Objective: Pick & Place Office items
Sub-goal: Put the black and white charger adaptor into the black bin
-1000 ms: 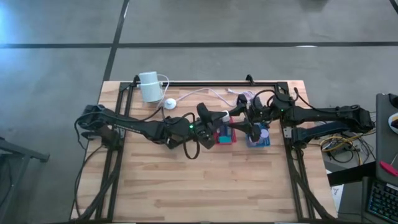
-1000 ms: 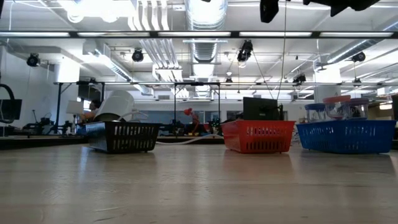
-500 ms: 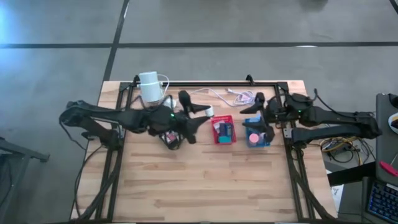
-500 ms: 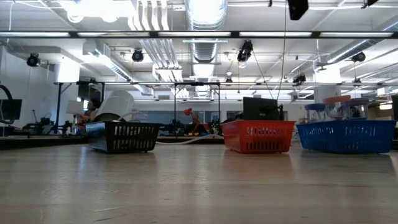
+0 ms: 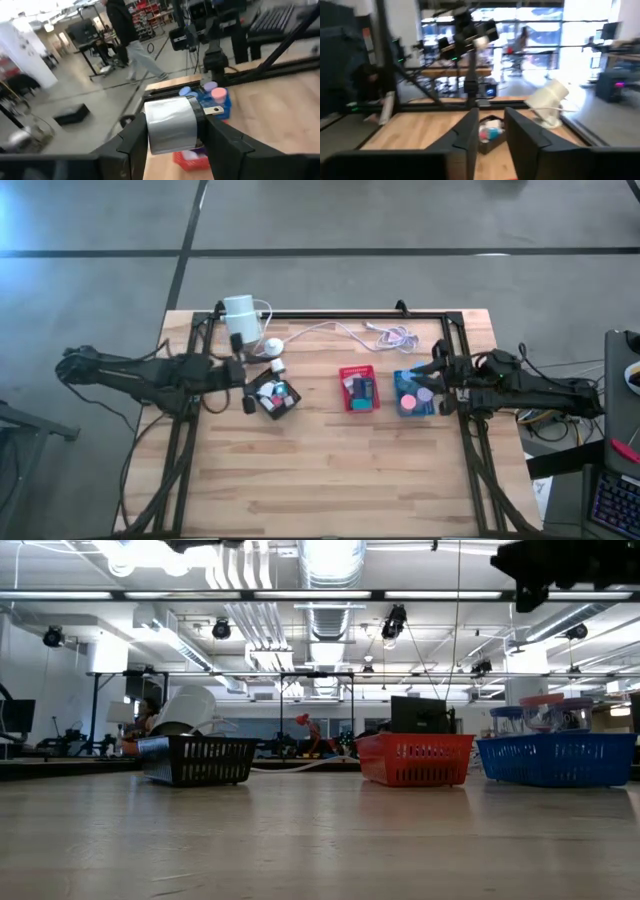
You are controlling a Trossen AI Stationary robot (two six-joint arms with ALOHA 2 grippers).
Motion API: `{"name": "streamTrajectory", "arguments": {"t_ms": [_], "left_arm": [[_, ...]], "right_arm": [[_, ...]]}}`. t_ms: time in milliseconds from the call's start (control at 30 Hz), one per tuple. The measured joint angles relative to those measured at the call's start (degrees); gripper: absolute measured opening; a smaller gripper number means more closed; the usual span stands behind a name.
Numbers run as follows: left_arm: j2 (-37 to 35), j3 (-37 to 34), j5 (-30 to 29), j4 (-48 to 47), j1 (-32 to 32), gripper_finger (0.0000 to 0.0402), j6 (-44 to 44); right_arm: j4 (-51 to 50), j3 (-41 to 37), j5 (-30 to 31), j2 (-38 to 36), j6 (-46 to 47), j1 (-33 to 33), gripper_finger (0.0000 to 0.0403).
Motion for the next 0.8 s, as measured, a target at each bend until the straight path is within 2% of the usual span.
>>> {"name": "streamTrajectory", "arguments": {"t_ms": [100, 200, 267, 467, 633, 800], "left_arm": [[-6.9, -8.9, 0.1, 5.1, 0.0, 0.0162, -4.0], [-13.1, -17.3, 0.2, 11.7, 0.0, 0.0162, -6.4], [-16.8, -21.7, 0.2, 12.6, 0.0, 0.0162, -9.2], [-26.3, -32.5, 0.2, 14.4, 0.0, 0.0162, -15.1], [-31.5, -39.4, 0.3, 19.9, 0.0, 0.0162, -15.7], [-35.3, -43.3, 0.4, 20.1, 0.0, 0.0162, -16.3]], "right_arm": [[0.4, -4.1, 2.8, -5.0, -0.2, 0.0, 0.0059], [0.4, -7.2, 3.0, -9.4, -0.2, 0.0, 0.0029], [0.6, -9.0, 3.1, -12.1, -0.1, 0.0, 0.0014], [0.4, -13.5, 2.6, -17.9, -0.4, 0.0, 0.0009], [1.1, -16.0, 2.5, -17.3, -0.9, 0.0, 0.0008], [4.2, -17.5, 2.6, -17.6, -0.2, 0.0, 0.0008]]}}
